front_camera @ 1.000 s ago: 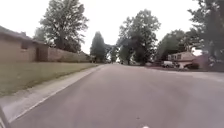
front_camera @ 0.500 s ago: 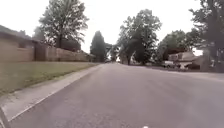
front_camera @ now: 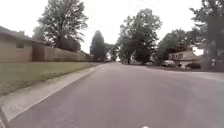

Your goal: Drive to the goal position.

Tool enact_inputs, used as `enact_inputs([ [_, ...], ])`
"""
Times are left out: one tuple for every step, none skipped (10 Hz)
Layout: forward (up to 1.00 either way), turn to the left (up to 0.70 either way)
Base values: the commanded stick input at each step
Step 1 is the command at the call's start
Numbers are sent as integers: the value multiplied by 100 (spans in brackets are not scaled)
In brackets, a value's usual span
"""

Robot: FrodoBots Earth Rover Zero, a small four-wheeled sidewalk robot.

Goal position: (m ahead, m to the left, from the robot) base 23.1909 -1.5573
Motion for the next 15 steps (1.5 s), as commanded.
enact_inputs([
  [70,0],
  [70,0],
  [70,0],
  [70,0],
  [70,0],
  [70,0],
  [70,0],
  [70,0],
  [70,0],
  [70,0],
  [70,0],
  [70,0],
  [70,0],
  [70,0],
  [70,0],
])
